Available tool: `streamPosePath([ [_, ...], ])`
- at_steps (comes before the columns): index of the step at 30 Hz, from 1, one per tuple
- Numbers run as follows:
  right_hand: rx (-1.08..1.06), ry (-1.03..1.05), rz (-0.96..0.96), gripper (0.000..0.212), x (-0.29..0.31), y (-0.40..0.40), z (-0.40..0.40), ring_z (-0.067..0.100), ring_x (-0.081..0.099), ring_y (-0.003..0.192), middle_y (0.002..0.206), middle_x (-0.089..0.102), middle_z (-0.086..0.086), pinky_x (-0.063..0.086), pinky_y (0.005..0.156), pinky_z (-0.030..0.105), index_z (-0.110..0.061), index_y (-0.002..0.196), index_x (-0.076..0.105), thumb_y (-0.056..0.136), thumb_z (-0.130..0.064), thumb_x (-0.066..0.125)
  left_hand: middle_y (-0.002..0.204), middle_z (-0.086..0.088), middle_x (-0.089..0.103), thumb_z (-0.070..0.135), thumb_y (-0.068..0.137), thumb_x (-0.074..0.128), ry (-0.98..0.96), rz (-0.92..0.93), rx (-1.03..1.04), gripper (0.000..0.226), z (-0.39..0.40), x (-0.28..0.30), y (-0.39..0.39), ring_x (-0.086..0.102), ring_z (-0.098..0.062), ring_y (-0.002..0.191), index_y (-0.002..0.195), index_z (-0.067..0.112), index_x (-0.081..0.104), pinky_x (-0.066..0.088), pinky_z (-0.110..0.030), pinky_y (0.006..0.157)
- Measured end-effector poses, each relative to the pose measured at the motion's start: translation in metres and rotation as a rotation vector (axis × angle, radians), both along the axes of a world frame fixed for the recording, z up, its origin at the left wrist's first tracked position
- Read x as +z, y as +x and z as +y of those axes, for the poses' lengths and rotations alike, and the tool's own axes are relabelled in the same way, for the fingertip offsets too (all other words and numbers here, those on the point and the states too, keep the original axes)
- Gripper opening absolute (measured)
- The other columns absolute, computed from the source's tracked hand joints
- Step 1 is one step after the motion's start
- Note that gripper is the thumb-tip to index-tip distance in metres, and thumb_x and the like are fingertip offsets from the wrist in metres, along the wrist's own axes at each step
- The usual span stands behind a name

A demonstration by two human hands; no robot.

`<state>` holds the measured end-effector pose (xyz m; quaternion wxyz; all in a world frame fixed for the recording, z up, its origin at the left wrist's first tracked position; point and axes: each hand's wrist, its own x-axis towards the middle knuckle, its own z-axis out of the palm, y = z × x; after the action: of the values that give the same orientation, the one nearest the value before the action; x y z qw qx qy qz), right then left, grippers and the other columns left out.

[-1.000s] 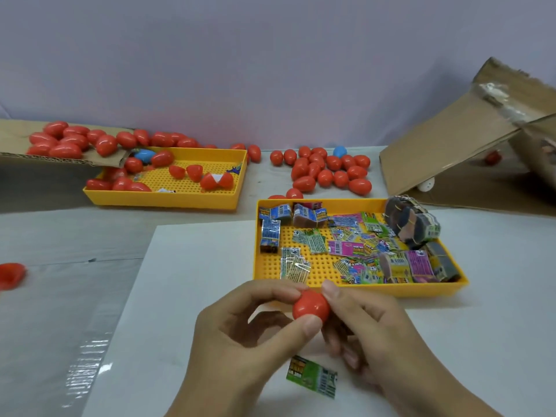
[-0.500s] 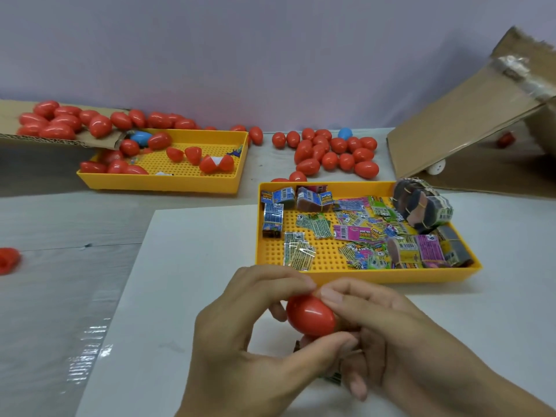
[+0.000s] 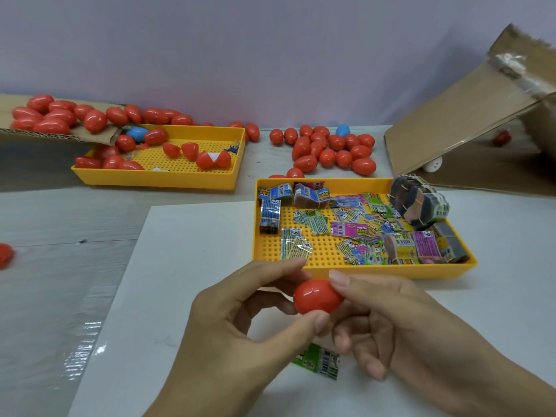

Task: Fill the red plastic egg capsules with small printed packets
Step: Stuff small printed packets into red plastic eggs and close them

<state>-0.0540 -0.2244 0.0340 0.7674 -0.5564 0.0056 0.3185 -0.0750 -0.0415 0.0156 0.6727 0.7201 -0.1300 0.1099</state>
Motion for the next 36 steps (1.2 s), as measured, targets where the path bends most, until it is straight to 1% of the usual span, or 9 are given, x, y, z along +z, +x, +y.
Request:
streamPosePath([
  [7, -0.199, -0.398, -0.636, 0.029, -0.003, -0.008, -0.001, 0.015, 0.068, 0.074, 0.088, 0.073, 0.0, 0.053, 0.047, 0.029, -0.028, 0.094, 0.077, 0.067, -0.019, 0.085, 0.073, -0.006, 0.071, 0.052, 0.065, 0.072, -0.153, 0.299, -0.011, 0.036, 0.005, 0.004, 0.003, 0.071, -0.023, 0.063, 0.094, 0.031, 0.08, 0.057, -0.026, 0.066],
  [12, -0.213, -0.573, -1.199, 0.028, -0.012, -0.012, 0.001, 0.015, 0.068, 0.093, 0.112, 0.07, -0.014, 0.053, 0.055, 0.02, -0.025, 0.101, 0.073, 0.076, -0.011, 0.076, 0.079, -0.014, 0.074, 0.051, 0.069, 0.072, -0.176, 0.393, -0.114, 0.038, 0.007, 0.004, 0.004, 0.074, -0.028, 0.069, 0.092, 0.023, 0.081, 0.059, -0.028, 0.066],
  [16, -0.273, -0.424, -1.06, 0.039, -0.013, -0.012, 0.0, 0.02, 0.066, 0.093, 0.11, 0.068, -0.008, 0.054, 0.057, 0.023, -0.03, 0.11, 0.068, 0.076, -0.014, 0.079, 0.093, -0.008, 0.078, 0.037, 0.065, 0.081, -0.203, 0.313, -0.111, 0.033, 0.011, 0.004, 0.005, 0.075, -0.025, 0.087, 0.096, 0.025, 0.08, 0.06, -0.029, 0.075],
  [19, -0.282, -0.292, -0.814, 0.038, -0.008, -0.013, 0.002, 0.016, 0.068, 0.08, 0.096, 0.071, -0.001, 0.054, 0.054, 0.026, -0.035, 0.105, 0.072, 0.073, -0.053, 0.078, 0.101, -0.005, 0.076, 0.026, 0.063, 0.083, -0.21, 0.218, -0.093, 0.04, 0.011, 0.004, 0.005, 0.073, -0.021, 0.098, 0.103, 0.028, 0.077, 0.058, -0.023, 0.079],
  [21, -0.276, -0.277, -0.733, 0.038, -0.009, -0.013, 0.002, 0.018, 0.069, 0.069, 0.086, 0.073, 0.003, 0.054, 0.048, 0.027, -0.032, 0.1, 0.075, 0.07, -0.056, 0.077, 0.106, -0.009, 0.074, 0.015, 0.063, 0.082, -0.254, 0.179, -0.116, 0.051, 0.01, 0.004, 0.005, 0.071, -0.023, 0.103, 0.112, 0.028, 0.072, 0.058, -0.025, 0.081],
  [24, -0.306, -0.318, -0.845, 0.028, -0.01, -0.012, 0.004, 0.022, 0.07, 0.073, 0.086, 0.074, 0.002, 0.055, 0.047, 0.028, -0.026, 0.101, 0.077, 0.074, -0.035, 0.079, 0.112, -0.007, 0.071, 0.013, 0.06, 0.083, -0.264, 0.168, -0.105, 0.062, 0.01, 0.003, 0.005, 0.07, -0.027, 0.107, 0.117, 0.03, 0.068, 0.058, -0.029, 0.082],
  [29, -0.334, -0.338, -0.964, 0.027, -0.01, -0.012, 0.004, 0.021, 0.069, 0.076, 0.091, 0.073, -0.004, 0.056, 0.048, 0.028, -0.024, 0.103, 0.075, 0.077, -0.028, 0.078, 0.103, -0.009, 0.074, 0.016, 0.058, 0.083, -0.251, 0.175, -0.097, 0.053, 0.01, 0.003, 0.003, 0.071, -0.024, 0.101, 0.109, 0.027, 0.073, 0.059, -0.027, 0.08],
  [33, -0.293, -0.447, -1.061, 0.032, -0.009, -0.008, 0.0, 0.017, 0.069, 0.082, 0.096, 0.071, -0.01, 0.055, 0.055, 0.024, -0.027, 0.109, 0.073, 0.078, -0.035, 0.078, 0.099, -0.011, 0.074, 0.016, 0.057, 0.083, -0.259, 0.154, -0.07, 0.05, 0.008, 0.003, 0.004, 0.073, -0.024, 0.096, 0.107, 0.023, 0.075, 0.059, -0.026, 0.077],
  [36, -0.259, -0.766, -1.244, 0.049, -0.006, 0.006, -0.017, 0.013, 0.062, 0.097, 0.106, 0.064, -0.014, 0.046, 0.077, 0.015, -0.026, 0.116, 0.069, 0.076, -0.054, 0.074, 0.097, -0.01, 0.076, 0.019, 0.056, 0.083, -0.285, 0.133, 0.015, 0.045, 0.013, 0.007, 0.008, 0.074, -0.025, 0.093, 0.101, 0.023, 0.078, 0.059, -0.028, 0.076],
])
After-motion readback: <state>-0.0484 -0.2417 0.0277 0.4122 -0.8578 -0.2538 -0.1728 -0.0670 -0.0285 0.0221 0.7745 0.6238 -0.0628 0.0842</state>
